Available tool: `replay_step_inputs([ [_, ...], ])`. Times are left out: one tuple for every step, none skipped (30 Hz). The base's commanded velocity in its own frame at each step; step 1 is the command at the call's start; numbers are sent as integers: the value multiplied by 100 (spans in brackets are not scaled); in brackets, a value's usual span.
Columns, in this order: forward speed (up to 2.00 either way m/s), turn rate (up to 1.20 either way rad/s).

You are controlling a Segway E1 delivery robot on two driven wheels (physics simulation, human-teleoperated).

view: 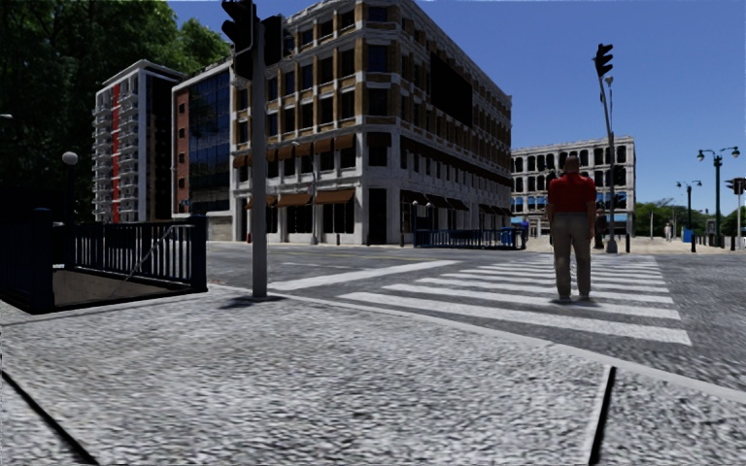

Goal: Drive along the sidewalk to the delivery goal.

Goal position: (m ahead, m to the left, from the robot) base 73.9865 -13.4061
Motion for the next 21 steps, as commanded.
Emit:
replay_step_inputs([
  [200,-26],
  [200,-26],
  [200,-26],
  [200,-26],
  [200,-26],
  [200,-26],
  [200,-26],
  [200,-26],
  [200,-26],
  [200,-26],
  [200,-26],
  [200,-26],
  [200,-26],
  [200,-28],
  [200,-35],
  [200,-39],
  [200,-39],
  [200,-40],
  [200,-41],
  [196,-42],
  [191,-42],
])
